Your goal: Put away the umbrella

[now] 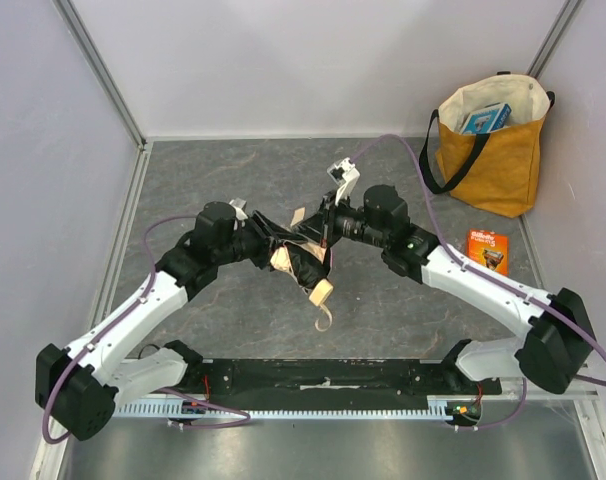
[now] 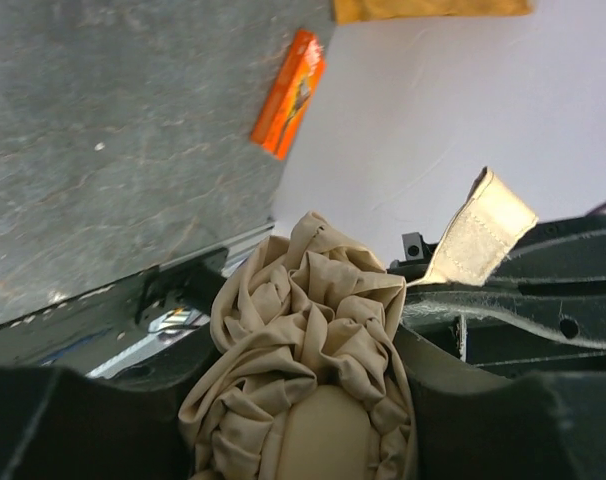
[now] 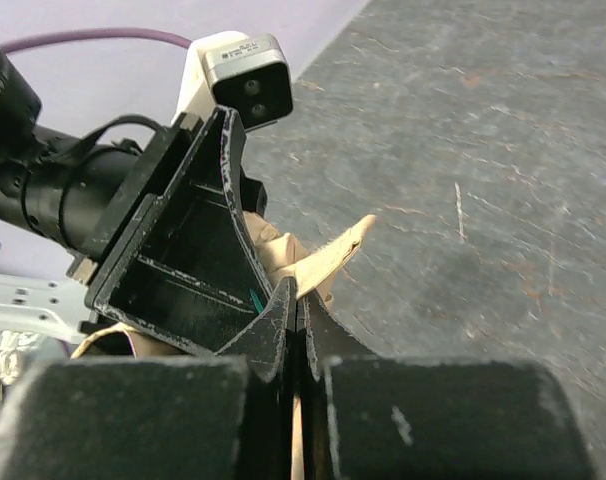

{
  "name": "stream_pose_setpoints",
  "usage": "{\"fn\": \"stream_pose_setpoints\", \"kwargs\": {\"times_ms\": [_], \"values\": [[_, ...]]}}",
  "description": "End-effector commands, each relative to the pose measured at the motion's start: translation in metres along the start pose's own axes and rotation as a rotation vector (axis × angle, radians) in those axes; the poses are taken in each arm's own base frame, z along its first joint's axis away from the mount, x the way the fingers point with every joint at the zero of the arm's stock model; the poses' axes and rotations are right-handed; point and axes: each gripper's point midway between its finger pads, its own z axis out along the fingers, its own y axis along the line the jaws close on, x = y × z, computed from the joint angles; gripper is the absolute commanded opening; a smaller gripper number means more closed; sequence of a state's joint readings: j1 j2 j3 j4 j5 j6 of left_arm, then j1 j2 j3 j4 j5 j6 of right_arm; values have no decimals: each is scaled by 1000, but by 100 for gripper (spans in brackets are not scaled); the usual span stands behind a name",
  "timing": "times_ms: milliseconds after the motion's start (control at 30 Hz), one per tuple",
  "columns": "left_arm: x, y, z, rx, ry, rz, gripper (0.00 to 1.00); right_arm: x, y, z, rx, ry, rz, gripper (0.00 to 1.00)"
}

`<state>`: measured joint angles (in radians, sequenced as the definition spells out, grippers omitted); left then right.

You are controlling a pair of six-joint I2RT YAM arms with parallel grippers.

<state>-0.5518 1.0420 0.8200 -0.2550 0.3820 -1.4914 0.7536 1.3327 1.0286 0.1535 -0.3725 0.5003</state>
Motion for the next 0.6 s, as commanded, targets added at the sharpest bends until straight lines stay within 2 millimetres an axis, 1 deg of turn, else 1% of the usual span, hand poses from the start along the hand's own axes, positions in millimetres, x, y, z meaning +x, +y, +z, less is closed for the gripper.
{"fn": "stream_pose_setpoints", "kwargs": {"times_ms": [0,33,100,133,167,233,267,333,400,433,467,533,567], "values": [[-6,103,5,-348,4,-42,2,-60,40,-30,-48,-283,-71,0],[-7,109,5,-359,-3,-45,2,-64,40,-34,-70,-330,-13,0],[-9,125,4,-386,-28,-51,2,-67,51,-40,-169,-402,131,0],[-10,129,3,-391,-34,-59,2,-68,55,-43,-202,-434,181,0],[-10,136,4,-399,-34,-64,2,-68,57,-47,-234,-466,224,0],[-9,151,2,-430,-40,-93,2,-75,65,-57,-292,-521,248,0],[-9,158,2,-445,-41,-119,2,-78,68,-61,-301,-542,242,0],[-8,164,4,-471,-35,-138,2,-84,77,-69,-315,-573,194,0],[-8,174,4,-530,-24,-146,2,-88,90,-78,-319,-580,114,0],[-10,177,5,-550,-24,-130,2,-89,92,-77,-302,-578,67,0],[-10,184,5,-586,-22,-132,2,-89,98,-74,-293,-564,31,0],[-9,189,7,-607,-8,-130,2,-90,106,-69,-271,-544,-46,0],[-9,194,7,-624,-10,-123,2,-90,107,-68,-242,-543,-101,0]]}}
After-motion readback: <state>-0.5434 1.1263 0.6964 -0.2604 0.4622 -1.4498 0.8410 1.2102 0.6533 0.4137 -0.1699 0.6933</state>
